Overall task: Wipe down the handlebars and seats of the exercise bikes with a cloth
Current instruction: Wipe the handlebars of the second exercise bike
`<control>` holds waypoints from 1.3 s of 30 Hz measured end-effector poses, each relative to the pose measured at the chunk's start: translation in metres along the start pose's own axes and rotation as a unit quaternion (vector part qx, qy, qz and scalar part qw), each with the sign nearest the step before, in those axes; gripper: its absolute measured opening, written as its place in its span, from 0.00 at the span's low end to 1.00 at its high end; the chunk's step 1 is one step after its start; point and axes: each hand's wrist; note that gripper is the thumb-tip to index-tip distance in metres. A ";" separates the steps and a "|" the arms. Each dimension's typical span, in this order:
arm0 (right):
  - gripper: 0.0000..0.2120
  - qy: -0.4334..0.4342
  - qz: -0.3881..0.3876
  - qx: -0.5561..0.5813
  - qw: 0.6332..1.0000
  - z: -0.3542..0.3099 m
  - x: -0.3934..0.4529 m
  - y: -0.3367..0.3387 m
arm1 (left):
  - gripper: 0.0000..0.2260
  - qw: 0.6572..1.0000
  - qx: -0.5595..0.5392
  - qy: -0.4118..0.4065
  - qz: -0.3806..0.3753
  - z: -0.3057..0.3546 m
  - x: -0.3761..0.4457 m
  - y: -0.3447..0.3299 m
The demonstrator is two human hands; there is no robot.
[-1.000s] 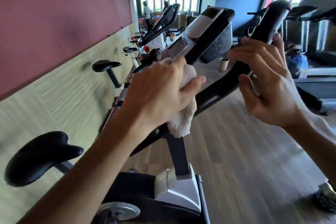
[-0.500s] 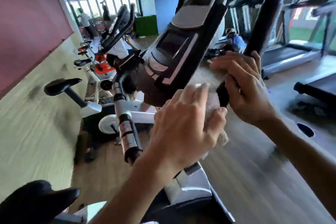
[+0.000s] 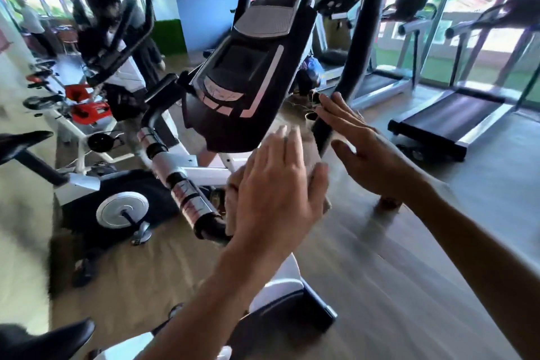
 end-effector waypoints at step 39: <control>0.42 -0.181 -0.042 -0.128 0.974 -0.068 -0.015 -0.002 | 0.31 0.996 -0.068 -0.056 0.003 -0.017 -0.026 0.004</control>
Point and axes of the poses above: each hand's wrist, its own x-axis towards the middle knuckle, its own y-axis out of the back of the hand, z = x × y
